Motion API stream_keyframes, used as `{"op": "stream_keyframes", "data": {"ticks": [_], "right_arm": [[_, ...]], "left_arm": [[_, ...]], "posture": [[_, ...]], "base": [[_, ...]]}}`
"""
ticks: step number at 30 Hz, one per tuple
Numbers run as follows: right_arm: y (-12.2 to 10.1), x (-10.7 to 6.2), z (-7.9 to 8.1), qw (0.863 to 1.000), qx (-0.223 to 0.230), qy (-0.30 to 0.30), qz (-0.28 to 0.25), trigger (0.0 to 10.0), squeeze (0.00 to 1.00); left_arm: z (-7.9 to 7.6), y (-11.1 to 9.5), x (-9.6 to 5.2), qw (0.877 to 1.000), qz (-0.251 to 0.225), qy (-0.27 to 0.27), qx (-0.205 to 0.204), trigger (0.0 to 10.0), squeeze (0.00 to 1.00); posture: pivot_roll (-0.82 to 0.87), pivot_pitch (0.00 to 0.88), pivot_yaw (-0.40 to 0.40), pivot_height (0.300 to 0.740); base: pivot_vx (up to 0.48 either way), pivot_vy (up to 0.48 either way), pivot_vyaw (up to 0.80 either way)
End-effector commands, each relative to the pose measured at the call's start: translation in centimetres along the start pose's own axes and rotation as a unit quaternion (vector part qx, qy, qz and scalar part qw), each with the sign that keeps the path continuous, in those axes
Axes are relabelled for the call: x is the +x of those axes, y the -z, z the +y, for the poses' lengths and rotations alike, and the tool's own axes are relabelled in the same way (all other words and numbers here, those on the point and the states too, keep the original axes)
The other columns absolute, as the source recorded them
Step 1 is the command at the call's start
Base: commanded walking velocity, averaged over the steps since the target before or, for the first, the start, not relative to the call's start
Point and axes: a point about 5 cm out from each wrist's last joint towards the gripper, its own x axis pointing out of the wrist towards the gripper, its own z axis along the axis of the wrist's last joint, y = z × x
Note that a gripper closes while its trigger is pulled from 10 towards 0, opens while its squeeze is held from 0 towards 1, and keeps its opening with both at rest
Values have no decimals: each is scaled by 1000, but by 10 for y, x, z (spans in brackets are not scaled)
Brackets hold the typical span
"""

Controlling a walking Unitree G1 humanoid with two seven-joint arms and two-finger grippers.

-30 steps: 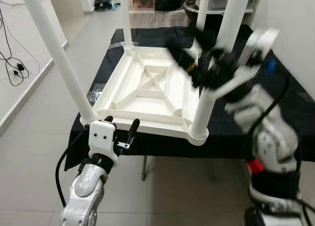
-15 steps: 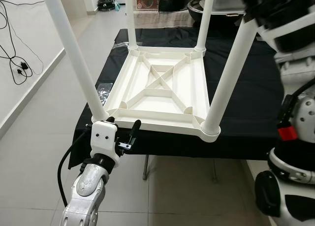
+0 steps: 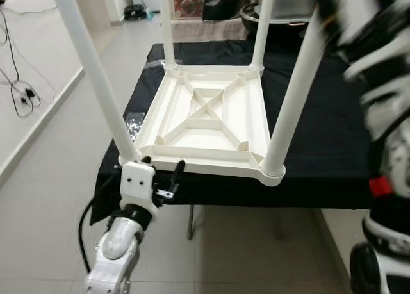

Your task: Building children table

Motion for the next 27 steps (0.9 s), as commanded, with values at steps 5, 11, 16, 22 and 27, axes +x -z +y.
{"op": "stream_keyframes", "data": {"ticks": [5, 11, 16, 22, 27], "right_arm": [[9, -7, 1, 1000, 2, -2, 19, 10000, 0], [35, -21, 1, 996, -5, 16, 88, 10000, 0], [50, -32, 4, 992, 6, 20, 122, 10000, 0], [51, -35, 0, 990, 49, 71, 113, 0, 0], [48, -34, -1, 989, 74, 79, 104, 0, 0]], "left_arm": [[2, 4, -2, 1000, 7, -3, 5, 10000, 0], [2, 3, -2, 1000, 6, -5, 5, 10000, 0], [3, 2, -2, 1000, 4, -6, 5, 10000, 0], [3, 1, -4, 1000, 5, -7, 5, 10000, 0], [3, 1, -4, 1000, 6, -7, 4, 10000, 0]], "posture": [[-24, 92, 0, 740], [-21, 99, -7, 740], [-21, 99, -7, 740], [-20, 108, -7, 740], [-22, 111, -6, 740]], "base": [[0, 0, 0], [0, 0, 0], [0, 0, 0], [0, 0, 0], [0, 0, 0]]}}
